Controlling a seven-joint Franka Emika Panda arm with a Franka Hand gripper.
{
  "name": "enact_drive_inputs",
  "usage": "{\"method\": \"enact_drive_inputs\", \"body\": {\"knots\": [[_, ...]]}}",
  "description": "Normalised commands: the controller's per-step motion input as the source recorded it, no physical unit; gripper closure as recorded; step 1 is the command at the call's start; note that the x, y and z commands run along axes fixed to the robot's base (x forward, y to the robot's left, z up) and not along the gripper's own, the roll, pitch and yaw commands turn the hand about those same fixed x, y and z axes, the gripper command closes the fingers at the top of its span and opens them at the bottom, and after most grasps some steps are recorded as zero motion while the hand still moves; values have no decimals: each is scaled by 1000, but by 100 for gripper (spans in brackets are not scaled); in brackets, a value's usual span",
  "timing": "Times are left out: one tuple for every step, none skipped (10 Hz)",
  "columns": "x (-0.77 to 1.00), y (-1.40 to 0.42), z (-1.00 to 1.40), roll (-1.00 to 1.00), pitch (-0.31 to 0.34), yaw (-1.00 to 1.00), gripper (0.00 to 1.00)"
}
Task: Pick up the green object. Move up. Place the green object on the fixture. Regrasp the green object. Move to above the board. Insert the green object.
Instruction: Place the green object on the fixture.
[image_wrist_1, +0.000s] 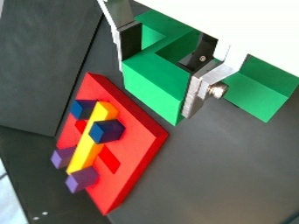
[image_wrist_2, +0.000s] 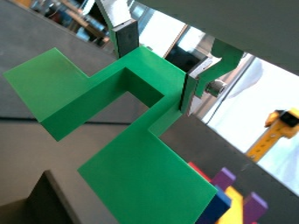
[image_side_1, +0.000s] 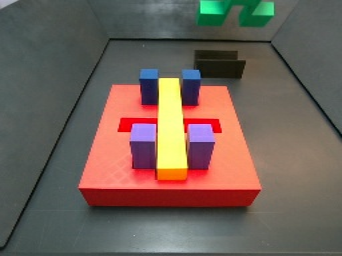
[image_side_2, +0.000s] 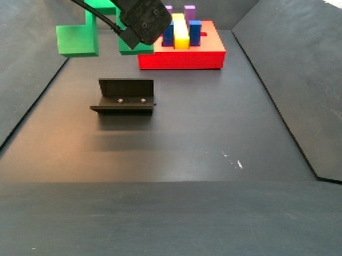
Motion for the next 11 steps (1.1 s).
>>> {"method": "enact_drive_inputs", "body": {"knots": [[306,-34,-446,634,354,69,100],[340,0,-537,583,289,77,100],[329,0,-480,529,237,69,100],[231,0,-569,89,186,14,100],[249,6,-326,43,183,57,100],[149,0,-163,146,140,103,100],[171,0,0,34,-26,111,100],[0,0,-151,-129,-380,49,100],[0,11,-237,-391,-431,0,100],[0,17,-369,-340,-394,0,100],[0,69,-403,-420,-449,0,100]]}}
